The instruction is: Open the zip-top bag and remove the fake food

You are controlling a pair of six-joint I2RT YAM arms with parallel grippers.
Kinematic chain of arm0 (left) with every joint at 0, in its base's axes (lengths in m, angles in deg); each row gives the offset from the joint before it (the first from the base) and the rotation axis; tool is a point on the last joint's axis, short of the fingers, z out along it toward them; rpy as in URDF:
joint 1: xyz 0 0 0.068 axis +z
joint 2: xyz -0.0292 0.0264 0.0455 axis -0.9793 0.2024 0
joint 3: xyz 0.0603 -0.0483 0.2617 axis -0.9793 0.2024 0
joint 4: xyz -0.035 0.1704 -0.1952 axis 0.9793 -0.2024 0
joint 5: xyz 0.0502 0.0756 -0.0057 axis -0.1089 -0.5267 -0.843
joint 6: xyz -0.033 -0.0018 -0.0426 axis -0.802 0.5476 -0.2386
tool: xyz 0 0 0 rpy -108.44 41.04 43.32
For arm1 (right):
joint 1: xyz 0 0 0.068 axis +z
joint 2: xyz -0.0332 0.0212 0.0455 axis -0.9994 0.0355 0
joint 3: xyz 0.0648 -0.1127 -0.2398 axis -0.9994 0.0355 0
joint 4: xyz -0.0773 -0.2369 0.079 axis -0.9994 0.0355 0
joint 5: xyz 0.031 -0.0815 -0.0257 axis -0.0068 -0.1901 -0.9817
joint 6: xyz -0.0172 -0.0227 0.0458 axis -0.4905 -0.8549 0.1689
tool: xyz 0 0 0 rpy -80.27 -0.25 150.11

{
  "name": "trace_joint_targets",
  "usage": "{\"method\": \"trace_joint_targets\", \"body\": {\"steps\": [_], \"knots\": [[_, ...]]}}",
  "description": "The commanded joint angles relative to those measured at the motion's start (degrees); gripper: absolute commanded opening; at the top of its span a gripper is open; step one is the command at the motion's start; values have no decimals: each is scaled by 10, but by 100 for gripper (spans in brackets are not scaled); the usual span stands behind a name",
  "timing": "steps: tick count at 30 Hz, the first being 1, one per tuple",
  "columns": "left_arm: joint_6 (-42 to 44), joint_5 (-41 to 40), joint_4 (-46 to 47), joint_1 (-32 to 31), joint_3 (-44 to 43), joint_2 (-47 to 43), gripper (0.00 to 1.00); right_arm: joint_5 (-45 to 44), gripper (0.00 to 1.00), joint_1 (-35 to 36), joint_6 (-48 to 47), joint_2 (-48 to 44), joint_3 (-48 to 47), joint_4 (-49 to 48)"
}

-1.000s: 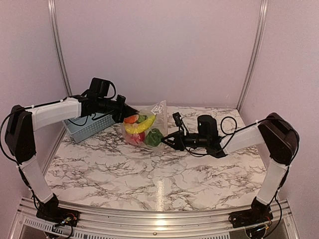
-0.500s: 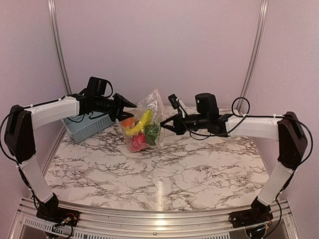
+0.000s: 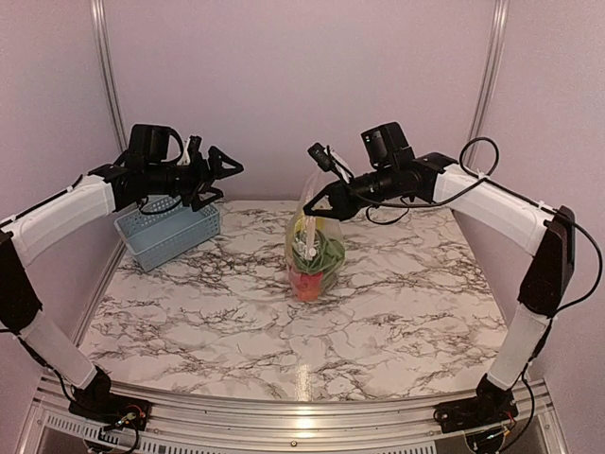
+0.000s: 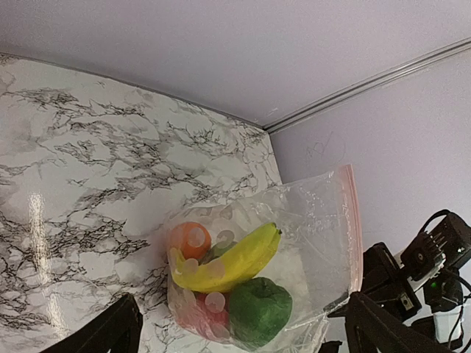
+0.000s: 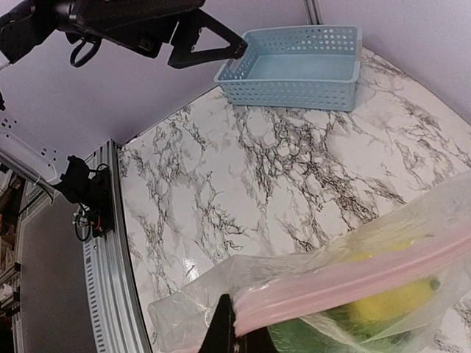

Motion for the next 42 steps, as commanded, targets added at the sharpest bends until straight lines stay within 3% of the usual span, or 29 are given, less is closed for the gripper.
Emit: {"method": "trace_joint_targets", "body": {"steps": [1, 6, 11, 14, 18, 22, 26, 30, 33, 42], "knots": [[58, -9, -2, 7, -12, -5, 99, 11, 0, 9, -29, 22, -86, 126], [46, 14, 2, 1, -18, 9, 99, 13, 0, 24, -54, 30, -109, 167], [25, 40, 27, 1, -4, 12, 99, -66, 0, 68, -104, 71, -179, 265], [54, 58, 33, 1, 8, 8, 99, -105, 0, 99, -113, 78, -184, 282], [146, 80, 46, 8, 38, -1, 99, -168, 0, 134, -123, 76, -192, 306], [263, 90, 146, 9, 99, -35, 99, -254, 0, 167, -127, 57, -188, 326], [373, 110, 179, 4, 127, -60, 99, -369, 0, 197, -130, 33, -152, 340], [527, 122, 114, -21, 116, -71, 99, -455, 0, 211, -130, 11, -122, 344], [649, 69, 25, -61, 106, -84, 99, -489, 0, 212, -137, -16, -121, 336], [724, 68, 100, -106, 151, -115, 99, -485, 0, 218, -248, -76, -71, 305]]}}
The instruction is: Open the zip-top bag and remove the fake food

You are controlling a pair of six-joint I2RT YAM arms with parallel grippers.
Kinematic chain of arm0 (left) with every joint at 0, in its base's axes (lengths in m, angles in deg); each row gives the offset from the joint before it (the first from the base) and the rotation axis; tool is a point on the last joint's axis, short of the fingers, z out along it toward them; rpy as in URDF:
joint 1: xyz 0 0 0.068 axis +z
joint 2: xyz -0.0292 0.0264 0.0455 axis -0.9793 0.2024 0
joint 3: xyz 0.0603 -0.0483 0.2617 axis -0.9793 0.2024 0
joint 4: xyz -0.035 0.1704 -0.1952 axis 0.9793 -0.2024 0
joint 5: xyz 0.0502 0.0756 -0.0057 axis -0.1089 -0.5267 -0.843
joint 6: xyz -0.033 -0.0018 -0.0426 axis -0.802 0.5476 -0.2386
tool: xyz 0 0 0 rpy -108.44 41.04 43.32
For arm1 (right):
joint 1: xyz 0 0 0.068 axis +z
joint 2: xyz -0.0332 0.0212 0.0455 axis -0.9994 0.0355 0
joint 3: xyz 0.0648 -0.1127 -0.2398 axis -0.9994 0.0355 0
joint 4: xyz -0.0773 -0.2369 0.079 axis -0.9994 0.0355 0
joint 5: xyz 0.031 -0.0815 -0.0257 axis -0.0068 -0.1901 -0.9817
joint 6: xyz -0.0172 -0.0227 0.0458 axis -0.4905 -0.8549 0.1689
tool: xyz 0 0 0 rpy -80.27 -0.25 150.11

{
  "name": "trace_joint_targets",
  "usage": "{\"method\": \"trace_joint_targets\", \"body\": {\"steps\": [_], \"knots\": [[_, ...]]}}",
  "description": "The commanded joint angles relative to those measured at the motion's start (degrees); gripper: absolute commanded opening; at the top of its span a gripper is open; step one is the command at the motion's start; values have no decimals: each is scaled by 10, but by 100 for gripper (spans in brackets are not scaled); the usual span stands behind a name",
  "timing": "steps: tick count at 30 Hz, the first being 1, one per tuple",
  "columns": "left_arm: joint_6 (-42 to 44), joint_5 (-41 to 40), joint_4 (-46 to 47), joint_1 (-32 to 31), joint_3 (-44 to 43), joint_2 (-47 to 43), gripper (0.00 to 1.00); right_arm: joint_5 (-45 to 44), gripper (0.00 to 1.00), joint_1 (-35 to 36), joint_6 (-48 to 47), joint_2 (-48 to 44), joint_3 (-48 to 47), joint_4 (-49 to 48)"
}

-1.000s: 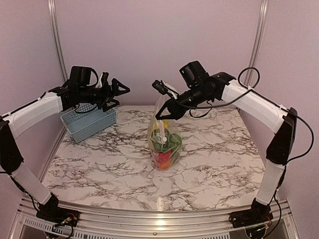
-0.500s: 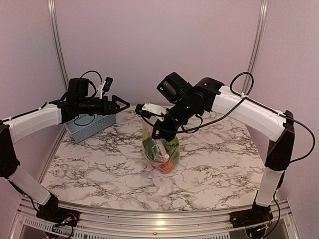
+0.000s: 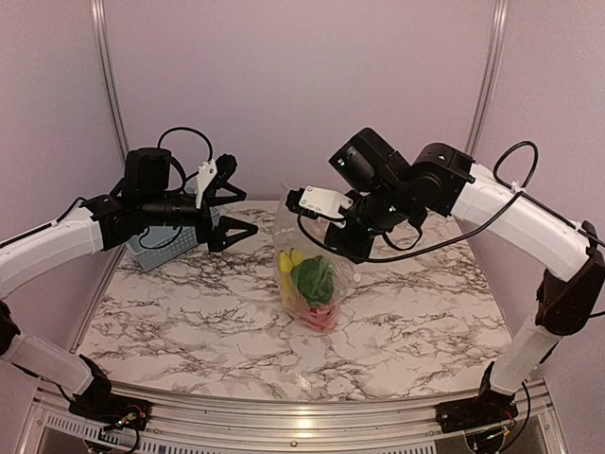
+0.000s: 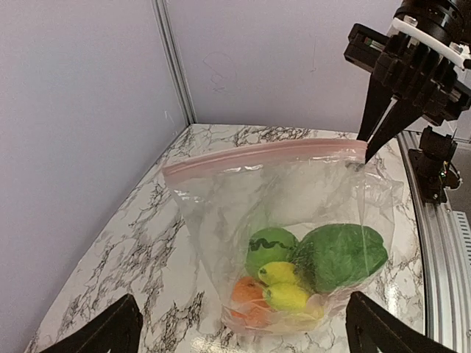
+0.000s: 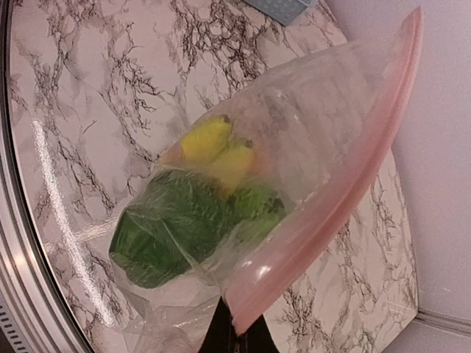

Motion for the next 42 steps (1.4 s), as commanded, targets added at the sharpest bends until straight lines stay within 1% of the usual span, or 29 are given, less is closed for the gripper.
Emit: {"method": "trace_joint_targets", "body": {"steps": [1, 7, 9, 11, 16, 18, 19, 21, 23, 26, 27, 29, 30, 31, 32, 33, 35, 37, 38, 40, 42], "knots": [[80, 6, 18, -13, -3, 8, 99, -6, 0, 5, -81, -25, 29, -21], [96, 29, 18, -17, -20, 25, 99, -9, 0, 10, -116, -49, 34, -21], [86, 39, 46, -28, -24, 30, 99, -10, 0, 11, -124, -50, 32, -23], [87, 35, 47, -46, -35, 41, 99, -10, 0, 11, -128, -46, 31, -23], [122, 4, 25, -87, -59, 68, 98, 2, 0, 15, -126, -34, 25, -24], [133, -2, 24, -91, -62, 74, 96, 2, 0, 18, -125, -31, 21, -25], [136, -4, 11, -92, -63, 76, 94, 1, 0, 19, -126, -30, 18, -25], [151, -6, -12, -92, -68, 81, 81, -2, 0, 20, -124, -29, 16, -27], [163, -11, -32, -92, -71, 81, 64, -5, 0, 20, -122, -30, 16, -29], [155, -30, -26, -92, -60, 69, 40, -8, 0, 20, -108, -32, 21, -36], [149, -34, -23, -92, -57, 67, 30, -10, 0, 20, -99, -35, 24, -42], [138, -46, -17, -92, -47, 63, 0, -9, 1, 20, -75, -46, 37, -68], [130, -55, -10, -91, -39, 59, 0, -10, 8, 20, -61, -57, 48, -86], [121, -57, 1, -88, -29, 53, 0, -7, 18, 18, -47, -69, 63, -108], [108, -58, 13, -84, -18, 46, 0, 0, 33, 15, -31, -92, 82, -133], [95, -58, 32, -80, -7, 40, 0, 16, 39, 8, -8, -111, 105, -159], [80, -58, 59, -75, 16, 23, 0, 52, 47, -13, 35, -153, 152, -211], [77, -61, 72, -74, 37, 11, 0, 93, 57, -39, 83, -201, 208, -266], [79, -62, 74, -74, 46, 7, 0, 116, 60, -53, 105, -230, 244, -297], [77, -67, 75, -74, 61, -1, 0, 134, 64, -66, 140, -281, 318, -353], [73, -72, 79, -74, 76, -7, 0, 144, 67, -71, 169, -322, 367, -378]]}}
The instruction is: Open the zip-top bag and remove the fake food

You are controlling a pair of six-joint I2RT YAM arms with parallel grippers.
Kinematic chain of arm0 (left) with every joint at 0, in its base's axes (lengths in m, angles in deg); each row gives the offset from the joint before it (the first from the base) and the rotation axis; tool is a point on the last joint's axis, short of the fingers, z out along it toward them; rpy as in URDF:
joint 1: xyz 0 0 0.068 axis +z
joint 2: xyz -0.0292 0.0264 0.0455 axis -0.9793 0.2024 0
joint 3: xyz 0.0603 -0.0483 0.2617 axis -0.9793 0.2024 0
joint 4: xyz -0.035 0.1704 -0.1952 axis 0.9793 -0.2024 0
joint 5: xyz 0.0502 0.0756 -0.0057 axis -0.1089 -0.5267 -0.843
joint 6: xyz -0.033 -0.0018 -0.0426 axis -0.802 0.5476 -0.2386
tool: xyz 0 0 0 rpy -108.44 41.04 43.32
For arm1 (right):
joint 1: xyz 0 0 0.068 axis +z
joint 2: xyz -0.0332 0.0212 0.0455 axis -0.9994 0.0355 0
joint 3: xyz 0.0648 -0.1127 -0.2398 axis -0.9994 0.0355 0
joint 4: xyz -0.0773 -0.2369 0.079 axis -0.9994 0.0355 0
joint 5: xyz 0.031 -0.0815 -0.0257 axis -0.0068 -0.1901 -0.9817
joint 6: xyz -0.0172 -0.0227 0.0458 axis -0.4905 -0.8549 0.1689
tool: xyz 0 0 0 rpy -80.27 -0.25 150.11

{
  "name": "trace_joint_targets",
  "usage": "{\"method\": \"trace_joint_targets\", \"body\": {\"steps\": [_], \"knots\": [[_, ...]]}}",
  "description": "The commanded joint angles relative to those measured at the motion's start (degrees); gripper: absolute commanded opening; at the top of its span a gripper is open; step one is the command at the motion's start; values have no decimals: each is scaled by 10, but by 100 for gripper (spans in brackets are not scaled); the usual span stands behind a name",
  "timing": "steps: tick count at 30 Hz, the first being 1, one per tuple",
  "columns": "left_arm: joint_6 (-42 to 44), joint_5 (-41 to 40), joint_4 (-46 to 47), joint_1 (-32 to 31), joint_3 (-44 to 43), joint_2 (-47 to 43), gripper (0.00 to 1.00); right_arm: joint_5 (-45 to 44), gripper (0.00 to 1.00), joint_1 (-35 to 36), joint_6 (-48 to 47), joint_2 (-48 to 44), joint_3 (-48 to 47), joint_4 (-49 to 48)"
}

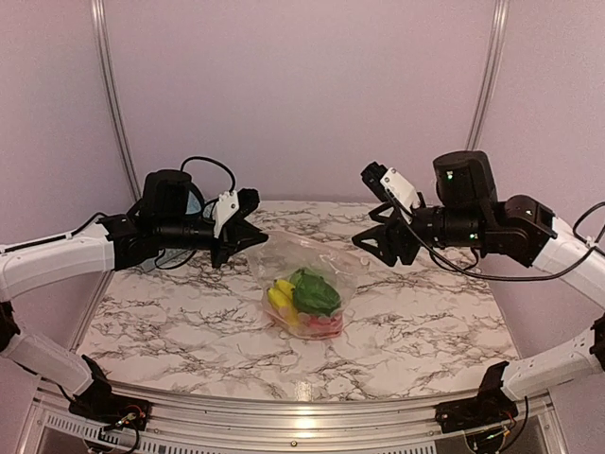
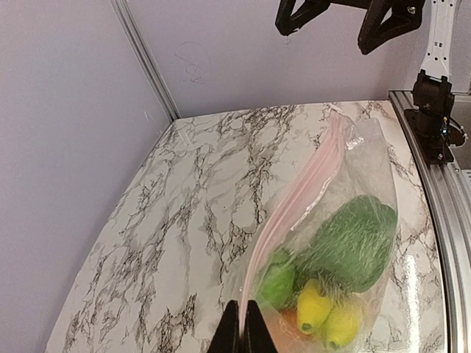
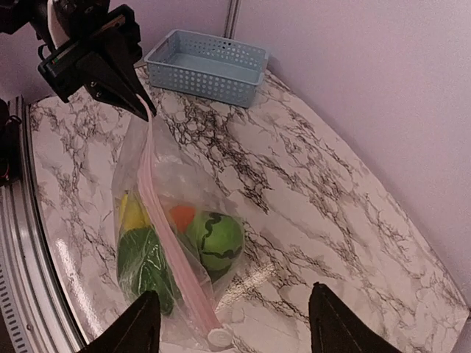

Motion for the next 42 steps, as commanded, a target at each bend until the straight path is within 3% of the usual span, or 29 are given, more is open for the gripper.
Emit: {"method": "trace_joint_targets", "body": {"steps": [1, 11, 19, 26, 33, 37, 42], "knots": [[-24, -19, 34, 3, 33, -24, 0, 62, 68, -15, 107, -80, 94, -120], [-110, -45, 119, 13, 114, -46, 0, 103, 71, -19, 214, -169, 250, -193], [-123, -60, 131, 19, 163, -72, 0, 135, 74, -36, 258, -148, 309, -278], [-134, -64, 141, 23, 192, -84, 0, 240, 73, -89, 275, -103, 322, -360], [-147, -68, 157, 27, 205, -82, 0, 304, 55, -91, 283, -20, 298, -427], [-150, -73, 161, 27, 214, -86, 0, 312, 31, -92, 291, -7, 297, -443], [-141, -78, 154, 27, 216, -94, 0, 308, 21, -94, 286, -4, 277, -440]]}}
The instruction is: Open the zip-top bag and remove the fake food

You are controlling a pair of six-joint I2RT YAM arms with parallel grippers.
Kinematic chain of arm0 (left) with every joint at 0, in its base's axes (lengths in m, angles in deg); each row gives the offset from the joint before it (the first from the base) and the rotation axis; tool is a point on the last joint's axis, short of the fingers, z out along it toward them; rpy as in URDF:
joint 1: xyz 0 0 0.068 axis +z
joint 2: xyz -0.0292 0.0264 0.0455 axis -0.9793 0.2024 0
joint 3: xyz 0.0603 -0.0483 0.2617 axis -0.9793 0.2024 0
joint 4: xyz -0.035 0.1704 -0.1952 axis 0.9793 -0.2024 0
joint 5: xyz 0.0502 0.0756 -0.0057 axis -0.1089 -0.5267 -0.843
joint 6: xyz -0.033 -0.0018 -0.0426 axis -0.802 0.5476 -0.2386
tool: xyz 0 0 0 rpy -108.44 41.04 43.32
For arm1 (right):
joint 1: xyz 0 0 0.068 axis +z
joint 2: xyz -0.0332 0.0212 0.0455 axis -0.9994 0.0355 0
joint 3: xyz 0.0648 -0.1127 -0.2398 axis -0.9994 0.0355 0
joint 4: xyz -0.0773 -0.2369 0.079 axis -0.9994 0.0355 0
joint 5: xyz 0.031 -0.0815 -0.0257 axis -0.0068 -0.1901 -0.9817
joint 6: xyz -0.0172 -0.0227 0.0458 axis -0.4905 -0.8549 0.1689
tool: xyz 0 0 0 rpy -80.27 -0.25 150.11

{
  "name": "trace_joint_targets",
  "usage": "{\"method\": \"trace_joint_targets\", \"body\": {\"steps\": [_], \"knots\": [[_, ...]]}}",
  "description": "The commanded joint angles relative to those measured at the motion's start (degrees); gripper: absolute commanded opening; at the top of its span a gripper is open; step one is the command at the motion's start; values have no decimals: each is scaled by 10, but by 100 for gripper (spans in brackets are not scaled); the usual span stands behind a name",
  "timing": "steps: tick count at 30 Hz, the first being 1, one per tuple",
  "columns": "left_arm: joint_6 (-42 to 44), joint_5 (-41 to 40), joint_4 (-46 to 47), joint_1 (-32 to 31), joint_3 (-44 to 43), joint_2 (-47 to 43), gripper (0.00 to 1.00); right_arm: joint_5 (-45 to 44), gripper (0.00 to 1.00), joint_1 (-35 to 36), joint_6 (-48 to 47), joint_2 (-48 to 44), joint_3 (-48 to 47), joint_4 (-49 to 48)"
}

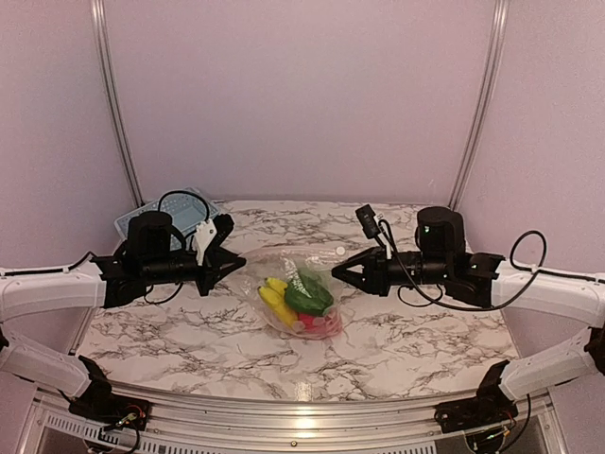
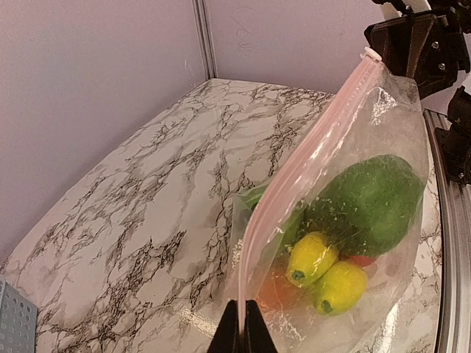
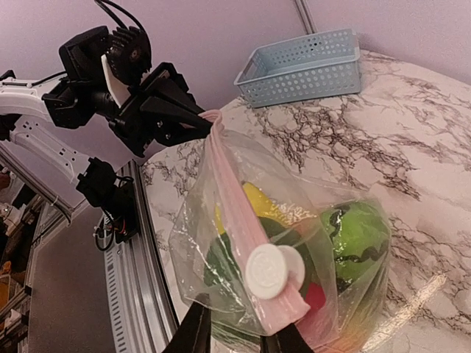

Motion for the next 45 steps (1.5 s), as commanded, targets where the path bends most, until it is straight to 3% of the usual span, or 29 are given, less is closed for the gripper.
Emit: {"method": "trace_joint_targets", "body": {"steps": [1, 16, 20, 28, 29, 31, 34, 37, 45], "knots": [[8, -10, 0, 3, 3, -18, 0, 8, 19, -5, -2, 4, -49, -17], [28, 3, -30, 3, -26, -11, 0, 23, 11, -5, -49, 63, -142, 69], [29, 2, -35, 3, -28, -17, 0, 17, 26, -5, -57, 69, -149, 80], [31, -5, -45, 4, -40, -11, 0, 13, 1, -5, -70, 71, -157, 92], [30, -9, -45, 5, -44, -12, 3, 12, 0, -5, -72, 70, -159, 96], [34, -11, -54, 5, -62, -16, 19, 9, 0, -5, -80, 69, -166, 109], [48, 23, -111, 5, -135, -5, 34, 3, 0, -5, -103, 72, -188, 138], [54, 64, -194, -3, -227, 25, 42, 2, 0, -5, -132, 80, -214, 167], [82, 118, -235, -45, -350, 100, 50, -32, 0, 32, -210, 100, -252, 208]]}}
